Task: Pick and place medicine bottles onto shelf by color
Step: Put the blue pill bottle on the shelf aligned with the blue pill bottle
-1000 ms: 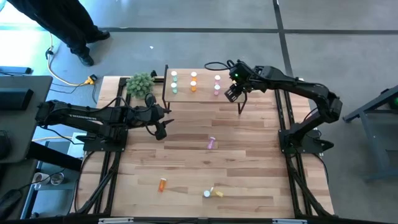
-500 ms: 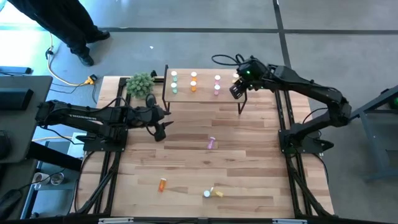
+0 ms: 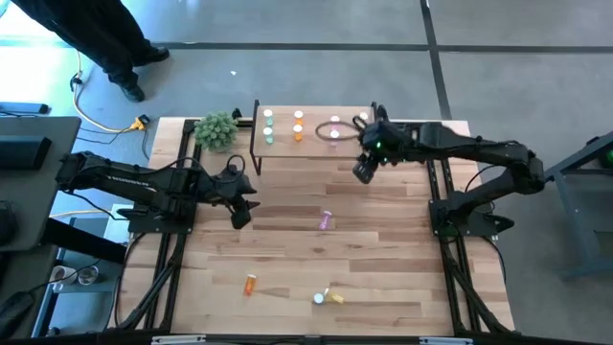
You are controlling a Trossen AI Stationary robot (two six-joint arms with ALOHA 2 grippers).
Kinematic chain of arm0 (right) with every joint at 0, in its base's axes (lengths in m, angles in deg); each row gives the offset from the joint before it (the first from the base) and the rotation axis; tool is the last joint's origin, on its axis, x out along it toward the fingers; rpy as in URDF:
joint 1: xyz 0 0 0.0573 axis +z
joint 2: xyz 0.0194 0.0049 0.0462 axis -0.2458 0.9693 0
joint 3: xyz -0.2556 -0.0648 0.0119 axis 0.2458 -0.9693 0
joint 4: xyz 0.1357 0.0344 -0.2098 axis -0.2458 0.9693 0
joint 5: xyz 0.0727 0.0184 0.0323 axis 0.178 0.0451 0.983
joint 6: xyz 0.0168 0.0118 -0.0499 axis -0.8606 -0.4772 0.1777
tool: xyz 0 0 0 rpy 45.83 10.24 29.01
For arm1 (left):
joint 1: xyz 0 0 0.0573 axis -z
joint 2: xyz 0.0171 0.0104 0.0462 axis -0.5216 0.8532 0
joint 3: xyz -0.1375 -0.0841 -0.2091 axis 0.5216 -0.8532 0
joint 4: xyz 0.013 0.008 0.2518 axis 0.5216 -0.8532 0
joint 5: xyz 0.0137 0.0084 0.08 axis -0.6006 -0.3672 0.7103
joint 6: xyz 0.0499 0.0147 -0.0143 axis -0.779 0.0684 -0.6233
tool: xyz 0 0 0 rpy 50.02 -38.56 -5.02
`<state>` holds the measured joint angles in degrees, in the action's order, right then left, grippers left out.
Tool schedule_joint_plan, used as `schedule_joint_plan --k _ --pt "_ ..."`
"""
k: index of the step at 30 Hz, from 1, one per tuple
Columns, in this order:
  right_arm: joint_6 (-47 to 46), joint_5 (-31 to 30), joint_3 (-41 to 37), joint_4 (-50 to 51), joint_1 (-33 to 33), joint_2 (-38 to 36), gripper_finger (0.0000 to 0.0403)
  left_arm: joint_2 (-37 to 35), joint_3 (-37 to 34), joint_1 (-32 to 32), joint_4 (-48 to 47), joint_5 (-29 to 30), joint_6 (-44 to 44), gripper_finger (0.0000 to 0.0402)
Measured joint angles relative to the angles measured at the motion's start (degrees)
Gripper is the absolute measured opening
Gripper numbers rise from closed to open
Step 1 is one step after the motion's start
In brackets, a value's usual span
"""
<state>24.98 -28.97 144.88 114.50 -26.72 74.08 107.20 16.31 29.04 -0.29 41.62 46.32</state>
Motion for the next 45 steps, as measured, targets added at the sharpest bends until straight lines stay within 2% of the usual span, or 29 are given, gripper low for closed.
schedule_joint_plan --k 6,16,22,27,35,45 --pt "-9.3 0.1 -5.0 -0.1 6.3 0.0 0.0158 0.0 0.0 4.0 -1.0 0.2 1.4 0.0191" --pt "-26.6 0.1 -8.9 -2.3 16.2 0.0 0.0158 0.0 0.0 8.6 -1.0 0.2 3.1 0.0191" --pt "-32.1 -1.0 -11.2 -5.8 22.7 0.1 0.0158 0.0 0.0 11.2 -1.1 -0.7 4.3 0.0191" --pt "-32.4 -1.5 -16.2 -14.4 27.7 0.1 0.0158 0.0 0.0 12.4 -1.1 -0.7 3.9 0.0191" --pt "-32.6 -1.5 -26.5 -34.8 33.3 0.1 0.0158 0.0 0.0 13.8 -1.1 -0.9 3.4 0.0191" --pt "-29.2 -4.0 -34.1 -57.7 38.9 0.3 0.0158 0.0 0.0 14.1 -1.1 -0.9 2.8 0.0191"
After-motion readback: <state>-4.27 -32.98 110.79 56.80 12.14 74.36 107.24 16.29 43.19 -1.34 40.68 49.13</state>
